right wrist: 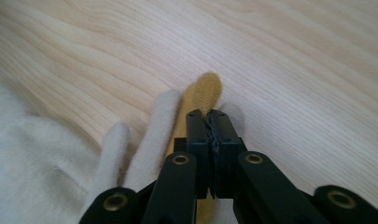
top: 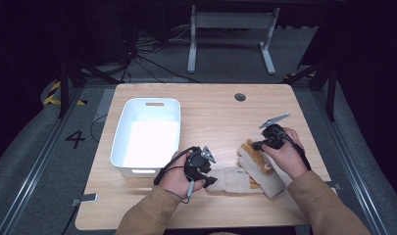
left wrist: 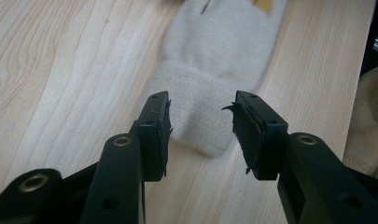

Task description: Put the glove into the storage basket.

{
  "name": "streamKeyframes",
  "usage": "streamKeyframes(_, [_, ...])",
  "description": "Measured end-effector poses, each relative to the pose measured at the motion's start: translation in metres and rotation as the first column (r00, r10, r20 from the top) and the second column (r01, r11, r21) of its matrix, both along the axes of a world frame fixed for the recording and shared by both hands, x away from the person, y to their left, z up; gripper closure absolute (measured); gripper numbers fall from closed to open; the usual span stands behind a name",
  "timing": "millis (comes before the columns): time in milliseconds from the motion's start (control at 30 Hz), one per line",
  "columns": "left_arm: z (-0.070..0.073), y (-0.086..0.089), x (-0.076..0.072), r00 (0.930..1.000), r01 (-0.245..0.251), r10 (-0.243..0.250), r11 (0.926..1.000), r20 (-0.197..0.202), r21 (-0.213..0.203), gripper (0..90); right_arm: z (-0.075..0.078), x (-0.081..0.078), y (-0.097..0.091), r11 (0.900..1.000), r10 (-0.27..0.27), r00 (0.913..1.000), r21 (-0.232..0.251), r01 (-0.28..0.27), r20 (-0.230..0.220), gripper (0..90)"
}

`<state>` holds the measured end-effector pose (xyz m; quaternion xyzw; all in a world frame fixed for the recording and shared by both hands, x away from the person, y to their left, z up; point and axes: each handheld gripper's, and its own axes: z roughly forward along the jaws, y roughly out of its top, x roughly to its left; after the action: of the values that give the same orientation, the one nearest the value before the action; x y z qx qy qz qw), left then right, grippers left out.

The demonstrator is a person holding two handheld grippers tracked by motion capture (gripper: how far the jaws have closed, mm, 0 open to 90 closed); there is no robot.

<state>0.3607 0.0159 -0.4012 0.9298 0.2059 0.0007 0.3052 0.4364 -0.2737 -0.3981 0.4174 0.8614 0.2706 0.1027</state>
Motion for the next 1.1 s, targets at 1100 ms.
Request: streamKeyframes(1100, [0.005, -0.033, -0.003, 0.9962, 0.084, -0.084, 0.9964, 0.021, -0.01, 57.7, -0.03, -0.022, -0.13, 0.9028, -0.425, 0.9053, 0.071, 0.424, -0.009, 75.6])
